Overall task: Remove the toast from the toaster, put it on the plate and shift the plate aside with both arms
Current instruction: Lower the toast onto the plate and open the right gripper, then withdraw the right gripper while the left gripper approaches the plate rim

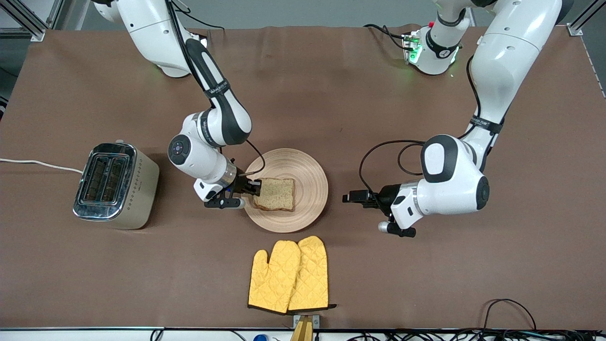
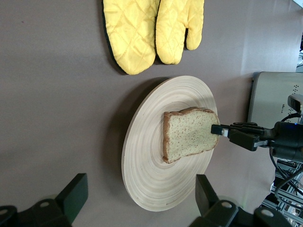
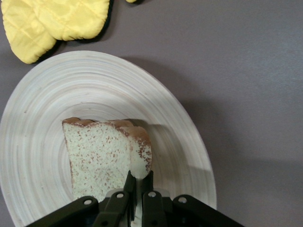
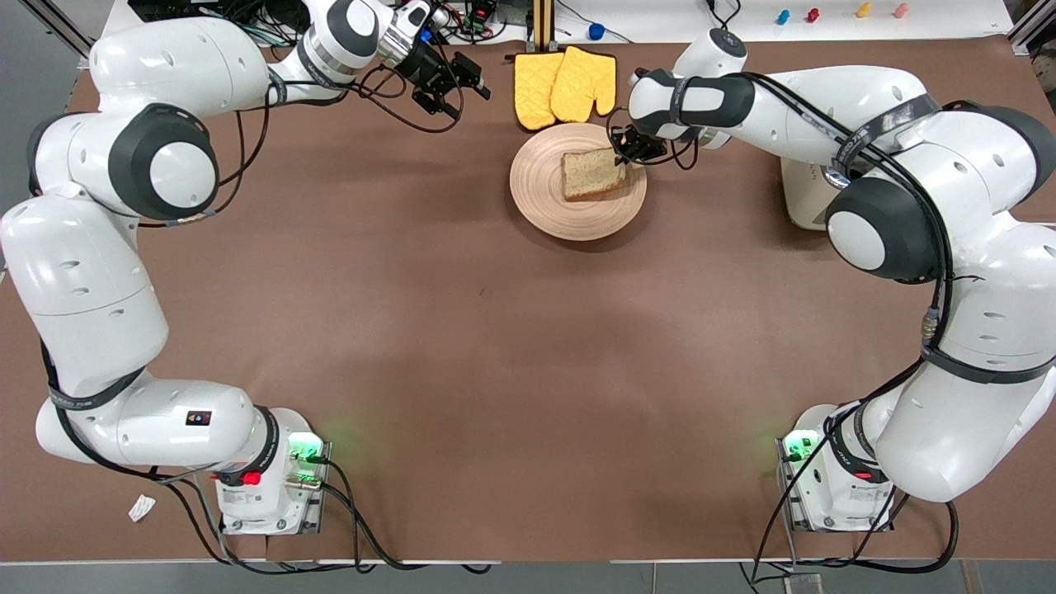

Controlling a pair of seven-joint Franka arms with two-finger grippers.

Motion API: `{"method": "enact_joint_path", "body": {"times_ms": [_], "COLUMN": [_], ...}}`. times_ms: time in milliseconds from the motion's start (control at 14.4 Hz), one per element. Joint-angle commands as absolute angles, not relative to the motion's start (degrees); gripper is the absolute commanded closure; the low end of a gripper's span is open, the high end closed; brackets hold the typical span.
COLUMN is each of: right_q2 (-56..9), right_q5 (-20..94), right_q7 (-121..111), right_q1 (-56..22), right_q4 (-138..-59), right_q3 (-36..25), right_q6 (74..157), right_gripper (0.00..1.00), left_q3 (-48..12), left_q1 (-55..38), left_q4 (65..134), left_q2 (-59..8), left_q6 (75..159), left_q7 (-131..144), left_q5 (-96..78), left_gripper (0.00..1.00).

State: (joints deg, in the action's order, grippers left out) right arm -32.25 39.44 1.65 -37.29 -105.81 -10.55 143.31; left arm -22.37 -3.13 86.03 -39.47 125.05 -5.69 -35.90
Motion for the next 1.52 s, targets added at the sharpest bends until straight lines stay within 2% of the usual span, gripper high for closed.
{"method": "enact_joint_path", "body": {"times_ms": [0, 69, 139, 208, 277, 554, 970, 1247, 1455], "right_q2": [-30.9, -30.8, -30.8, -30.6, -30.2, -27.6, -22.6, -16.8, -10.3], "right_q5": [41.0, 41.3, 41.4, 41.4, 41.5, 41.4, 40.4, 39.6, 31.2], "right_q7": [-1.4, -1.0, -0.9, -0.6, 0.7, 6.3, 3.3, 2.3, 3.5], "right_q1": [-35.2, -35.1, -34.5, -34.5, -34.5, -35.2, -30.9, -26.2, -25.3], "right_q4": [-107.5, -107.4, -107.4, -107.5, -107.5, -107.1, -106.3, -106.5, -106.8], "right_q3": [-10.1, -10.1, -10.1, -10.1, -10.1, -10.2, -11.7, -12.3, -15.5], "right_q6": [141.0, 139.4, 138.8, 138.3, 137.3, 136.6, 128.1, 126.7, 123.2], "right_gripper": [0.99, 0.77, 0.3, 0.04, 0.0, 0.0, 0.0, 0.0, 0.0], "left_q3": [-22.7, -22.7, -22.7, -22.8, -23.1, -23.6, -24.7, -24.8, -24.8], "left_q1": [-3.1, -2.8, -2.7, -2.8, -2.8, -2.7, -2.9, -4.2, -5.9], "left_q4": [84.6, 84.7, 84.8, 85.1, 85.3, 87.7, 89.1, 89.2, 92.4], "left_q2": [-40.1, -40.0, -39.9, -39.9, -39.9, -39.9, -40.3, -42.3, -43.6], "left_q6": [124.7, 124.6, 124.5, 124.5, 124.5, 124.5, 124.7, 126.8, 133.0], "left_q7": [-6.5, -6.6, -6.6, -6.6, -6.5, -6.3, -6.8, -7.8, -15.3], "left_q5": [-37.3, -37.4, -37.7, -37.8, -38.1, -38.4, -38.5, -39.6, -47.2], "left_gripper": [0.0, 0.0, 0.0, 0.0, 0.0, 0.0, 0.0, 0.09, 0.12]}}
